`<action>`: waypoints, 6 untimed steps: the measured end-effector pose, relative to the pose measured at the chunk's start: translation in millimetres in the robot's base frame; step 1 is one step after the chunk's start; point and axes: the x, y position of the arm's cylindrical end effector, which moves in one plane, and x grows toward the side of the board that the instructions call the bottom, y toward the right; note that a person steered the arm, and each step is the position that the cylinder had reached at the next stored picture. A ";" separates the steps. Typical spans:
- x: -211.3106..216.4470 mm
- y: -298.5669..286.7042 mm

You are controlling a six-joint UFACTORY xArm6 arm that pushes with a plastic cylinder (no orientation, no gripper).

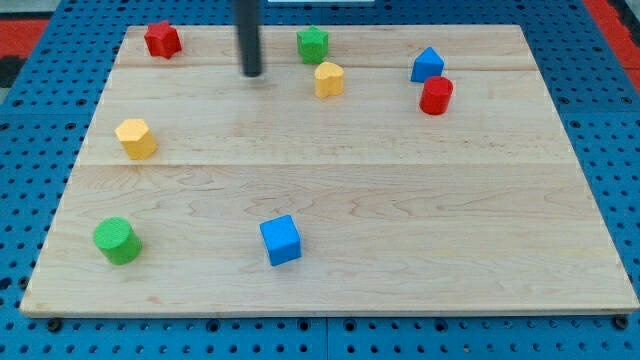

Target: Move the red star top right to the yellow hexagon

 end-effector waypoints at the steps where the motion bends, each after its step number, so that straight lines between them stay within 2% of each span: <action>1: -2.9 -121.7; 2: -43.1 -157.4; 3: -94.2 -127.5; 4: -73.9 -57.4; 5: 3.2 -16.8; 6: 38.8 -16.6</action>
